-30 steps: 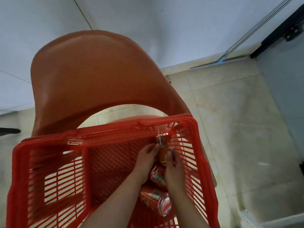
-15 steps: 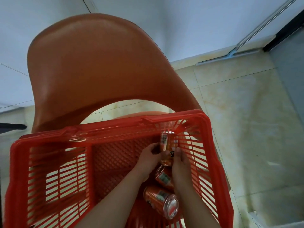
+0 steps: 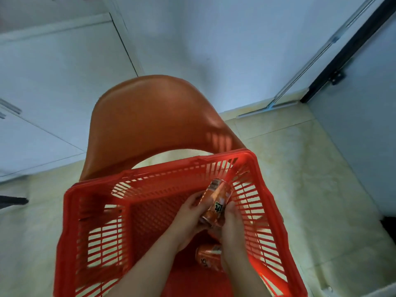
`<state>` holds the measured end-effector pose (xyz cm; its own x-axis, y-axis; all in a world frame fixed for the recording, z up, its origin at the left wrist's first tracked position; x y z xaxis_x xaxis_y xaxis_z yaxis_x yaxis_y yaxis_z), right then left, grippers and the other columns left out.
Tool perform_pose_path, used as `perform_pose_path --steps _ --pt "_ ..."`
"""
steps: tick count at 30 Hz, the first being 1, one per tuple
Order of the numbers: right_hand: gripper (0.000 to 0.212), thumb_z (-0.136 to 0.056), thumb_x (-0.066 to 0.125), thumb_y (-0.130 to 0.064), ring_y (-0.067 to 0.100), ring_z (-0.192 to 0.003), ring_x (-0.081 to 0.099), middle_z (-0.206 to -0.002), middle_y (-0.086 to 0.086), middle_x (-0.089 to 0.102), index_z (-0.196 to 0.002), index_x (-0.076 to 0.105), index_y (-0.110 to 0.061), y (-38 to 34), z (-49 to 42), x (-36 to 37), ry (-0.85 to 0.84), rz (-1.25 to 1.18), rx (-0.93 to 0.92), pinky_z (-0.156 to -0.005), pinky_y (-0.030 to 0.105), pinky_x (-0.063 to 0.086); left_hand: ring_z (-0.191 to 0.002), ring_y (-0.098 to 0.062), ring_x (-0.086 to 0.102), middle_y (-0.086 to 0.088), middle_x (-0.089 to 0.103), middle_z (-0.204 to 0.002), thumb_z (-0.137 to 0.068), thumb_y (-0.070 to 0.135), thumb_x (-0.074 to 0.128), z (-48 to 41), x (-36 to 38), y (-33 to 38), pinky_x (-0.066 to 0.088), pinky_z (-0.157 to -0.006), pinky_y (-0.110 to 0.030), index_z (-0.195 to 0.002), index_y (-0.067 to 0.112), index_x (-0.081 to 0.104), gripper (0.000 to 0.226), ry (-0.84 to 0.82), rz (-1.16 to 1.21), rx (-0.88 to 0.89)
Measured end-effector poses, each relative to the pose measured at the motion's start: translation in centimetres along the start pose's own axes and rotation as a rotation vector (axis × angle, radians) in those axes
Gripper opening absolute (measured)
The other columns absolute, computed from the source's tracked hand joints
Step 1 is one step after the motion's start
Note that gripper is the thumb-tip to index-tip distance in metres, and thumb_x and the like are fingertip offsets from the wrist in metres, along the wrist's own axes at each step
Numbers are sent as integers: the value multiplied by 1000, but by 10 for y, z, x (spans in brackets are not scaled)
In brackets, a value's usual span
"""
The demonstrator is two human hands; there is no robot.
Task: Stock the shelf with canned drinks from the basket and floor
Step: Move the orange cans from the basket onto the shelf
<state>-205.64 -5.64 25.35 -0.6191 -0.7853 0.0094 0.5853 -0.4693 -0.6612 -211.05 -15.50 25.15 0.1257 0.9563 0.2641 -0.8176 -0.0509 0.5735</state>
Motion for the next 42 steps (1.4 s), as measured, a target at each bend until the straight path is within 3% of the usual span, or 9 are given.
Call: perform_pose_path --steps 5,13,17,19,25,30,33,37,42 --pt "49 -94 45 -54 22 -102 68 -118 5 68 -126 56 -19 -22 69 4 -77 -32 -115 -70 32 54 -104 -25 68 -4 72 -112 -81 29 73 73 -21 40 56 -88 -44 -119 30 64 39 -80 -153 68" --pt "76 -70 70 -51 26 -107 67 -120 8 67 -136 48 -22 -84 226 -10 -180 -126 -287 -77 38 59 -102 -29 68 -14 69 -113 -76 35 77 229 -20 126 57 -83 -41 -115 13 60 48 -288 -443 222" --pt "57 -75 74 -40 24 -105 68 -112 4 72 -127 57 -24 -112 305 -40 -302 -69 -314 -88 41 55 -99 -27 66 -13 68 -107 -78 37 73 296 12 157 56 -85 -40 -110 15 63 40 -399 -619 242" --pt "52 -77 74 -35 25 -104 67 -114 8 71 -126 59 -22 -126 341 -59 -332 -51 -348 -81 38 56 -101 -29 67 -15 68 -110 -81 36 72 328 36 169 55 -91 -44 -113 15 62 40 -467 -727 253" --pt "56 -77 76 -31 25 -99 67 -111 13 71 -126 58 -12 -157 415 -136 -260 -171 -460 -78 35 56 -113 -31 63 -16 68 -117 -73 50 78 419 130 191 52 -97 -41 -122 8 59 67 -674 -956 386" --pt "71 -70 85 -37 28 -107 66 -118 14 69 -129 55 -11 -156 480 -231 -159 -325 -573 -79 35 54 -104 -19 66 -14 67 -117 -79 32 72 501 221 157 55 -82 -29 -124 6 57 54 -857 -1021 538" --pt "79 -62 88 -41 28 -108 66 -119 14 69 -129 57 -11 -144 531 -308 -99 -340 -660 -79 33 54 -109 -22 66 -10 70 -117 -81 32 77 551 282 110 55 -87 -33 -125 9 59 53 -976 -1036 615" --pt "72 -70 83 -34 26 -102 65 -119 16 67 -131 55 -6 -118 608 -413 -62 -403 -765 -78 32 57 -109 -22 66 -8 71 -115 -63 45 86 629 365 36 54 -92 -36 -123 12 60 73 -1123 -1025 713" --pt "68 -69 87 -32 32 -102 63 -117 21 68 -125 59 -6 -87 694 -512 -11 -526 -854 -80 36 58 -101 -16 68 -6 69 -115 -71 29 81 713 450 -39 55 -77 -26 -122 19 58 57 -1254 -1078 854"
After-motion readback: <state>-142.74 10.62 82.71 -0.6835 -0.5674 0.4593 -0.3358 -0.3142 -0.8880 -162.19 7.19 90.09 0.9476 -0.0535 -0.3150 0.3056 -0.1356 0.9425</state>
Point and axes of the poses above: each hand's wrist, its own z-axis away from the middle knuckle, its own x-axis out of the palm, y = z × x, the point moved 3 cm from there along -z, towards the middle knuckle
